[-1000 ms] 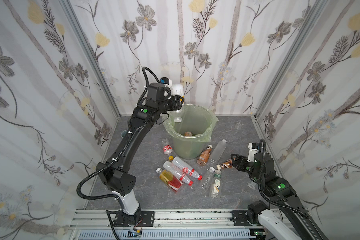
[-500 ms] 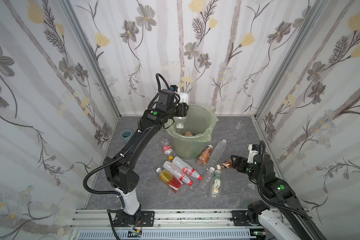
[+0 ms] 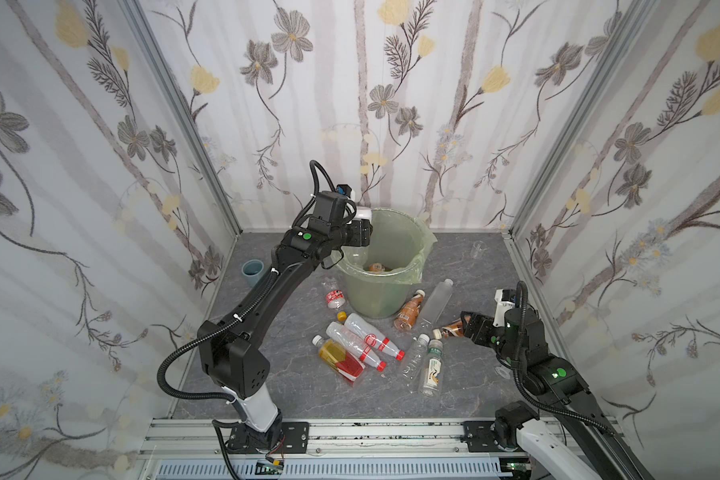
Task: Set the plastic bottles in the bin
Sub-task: 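Open the left gripper to drop the bottle into the bin, then withdraw the left gripper while the right gripper grasps the lying coffee bottle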
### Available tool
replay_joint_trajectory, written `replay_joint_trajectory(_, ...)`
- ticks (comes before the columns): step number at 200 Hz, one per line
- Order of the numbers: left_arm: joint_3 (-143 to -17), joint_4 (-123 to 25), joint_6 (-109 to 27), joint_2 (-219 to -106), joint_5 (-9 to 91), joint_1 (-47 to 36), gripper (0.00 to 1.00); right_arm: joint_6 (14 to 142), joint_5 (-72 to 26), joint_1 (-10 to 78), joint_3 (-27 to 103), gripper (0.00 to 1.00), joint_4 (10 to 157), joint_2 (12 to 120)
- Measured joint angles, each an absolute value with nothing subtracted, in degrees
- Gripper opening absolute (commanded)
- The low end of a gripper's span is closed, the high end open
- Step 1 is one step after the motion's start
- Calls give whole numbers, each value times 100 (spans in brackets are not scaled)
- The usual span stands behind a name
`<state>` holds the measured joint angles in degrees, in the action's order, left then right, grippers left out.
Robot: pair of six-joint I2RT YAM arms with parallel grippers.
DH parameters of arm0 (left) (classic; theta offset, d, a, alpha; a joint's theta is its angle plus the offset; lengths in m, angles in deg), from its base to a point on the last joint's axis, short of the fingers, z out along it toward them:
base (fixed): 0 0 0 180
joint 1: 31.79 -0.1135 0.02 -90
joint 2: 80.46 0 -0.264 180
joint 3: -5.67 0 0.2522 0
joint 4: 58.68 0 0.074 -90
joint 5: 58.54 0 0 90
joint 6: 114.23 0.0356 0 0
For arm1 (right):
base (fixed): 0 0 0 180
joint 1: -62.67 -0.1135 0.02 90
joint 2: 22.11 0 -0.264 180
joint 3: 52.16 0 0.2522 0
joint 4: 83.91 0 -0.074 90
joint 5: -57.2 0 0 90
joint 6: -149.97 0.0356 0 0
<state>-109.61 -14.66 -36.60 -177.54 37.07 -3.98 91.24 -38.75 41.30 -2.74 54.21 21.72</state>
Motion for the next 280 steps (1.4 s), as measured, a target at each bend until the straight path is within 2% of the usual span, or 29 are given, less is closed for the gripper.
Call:
replay_joint_trajectory(107,-10491,-1492,-3863,-17013,3593,-400,82,9172,-3884,4130,-224,82,5404,2242)
replay_joint_trajectory(218,-7243,-1498,-4453,-14156,3018,-557,87,9187,-4170,4275,-270,83,5421,2867)
replay_joint_trajectory(280,-6180,-1472,-5004,-13644,2994,-590,86,9251,-4024,4596,-521,84,5682,3361)
